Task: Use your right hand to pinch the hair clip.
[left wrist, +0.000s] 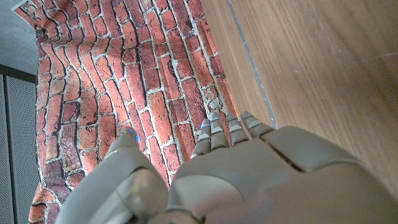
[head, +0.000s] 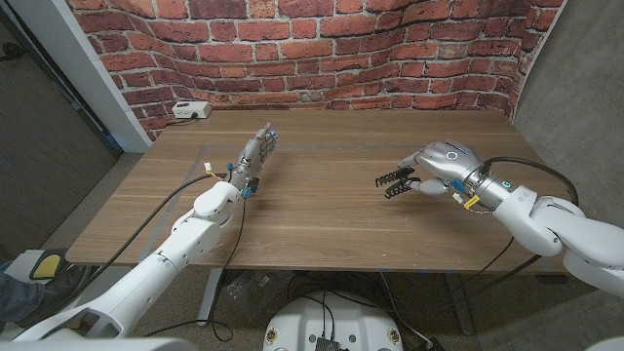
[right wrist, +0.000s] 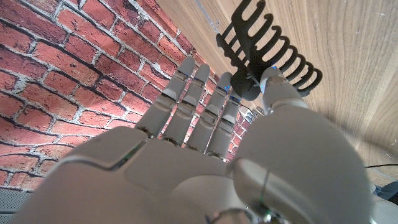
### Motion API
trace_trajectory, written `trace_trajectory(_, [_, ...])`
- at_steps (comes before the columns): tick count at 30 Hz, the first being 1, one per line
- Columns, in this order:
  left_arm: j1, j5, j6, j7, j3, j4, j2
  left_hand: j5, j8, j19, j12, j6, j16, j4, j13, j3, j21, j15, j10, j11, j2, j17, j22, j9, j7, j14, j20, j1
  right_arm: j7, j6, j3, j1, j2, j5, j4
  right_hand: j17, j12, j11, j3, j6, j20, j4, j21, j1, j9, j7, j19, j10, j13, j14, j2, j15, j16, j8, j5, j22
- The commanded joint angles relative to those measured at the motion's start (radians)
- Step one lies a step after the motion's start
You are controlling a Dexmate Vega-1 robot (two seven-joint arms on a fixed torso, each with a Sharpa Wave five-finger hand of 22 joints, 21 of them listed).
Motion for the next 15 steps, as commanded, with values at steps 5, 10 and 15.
trace_trajectory(5, [-0.011,-0.006,-0.01,-0.016,0.006,0.022,-0.011,-0.006,0.0,-0.004,-0.002,0.003,-0.001,-0.001,0.001,-0.002,0.001,-0.006,0.005,-0.007,0.001,0.004,0.005,0.004,-0.005,0.003,0.002,0.01,0.071,-0.004,0.049,-0.045,0.022,-0.02,-0.037,0.008,-0.001,0.0,-0.008,0.033,0.008,0.007,-0.003,-0.022,0.003,-0.05,-0.008,-0.025,0.002,-0.023,-0.004,-0.087,0.005,-0.015,0.004,0.002])
trace_trajectory(10, [-0.011,-0.009,-0.015,-0.019,0.005,0.029,-0.013,-0.006,0.0,-0.005,-0.003,0.004,-0.001,-0.001,0.001,-0.003,0.001,-0.006,0.004,-0.01,0.001,0.004,0.005,0.004,-0.004,0.002,0.004,0.01,0.104,0.001,0.058,-0.044,0.026,-0.027,-0.046,0.008,-0.001,0.0,-0.01,0.026,0.013,0.008,-0.006,-0.026,0.002,-0.049,-0.015,-0.033,0.003,-0.036,-0.007,-0.084,0.003,-0.021,0.004,0.002])
trace_trajectory(15, [-0.011,-0.014,-0.018,-0.023,0.004,0.036,-0.016,-0.006,0.0,-0.005,-0.003,0.003,-0.001,-0.001,0.001,-0.003,0.001,-0.006,0.004,-0.011,0.002,0.004,0.005,0.004,-0.006,0.002,0.005,0.01,0.137,0.011,0.065,-0.038,0.026,-0.028,-0.049,0.008,-0.001,0.0,-0.012,0.022,0.014,0.008,-0.007,-0.028,0.002,-0.049,-0.015,-0.038,0.003,-0.04,-0.008,-0.082,0.003,-0.024,0.004,0.002])
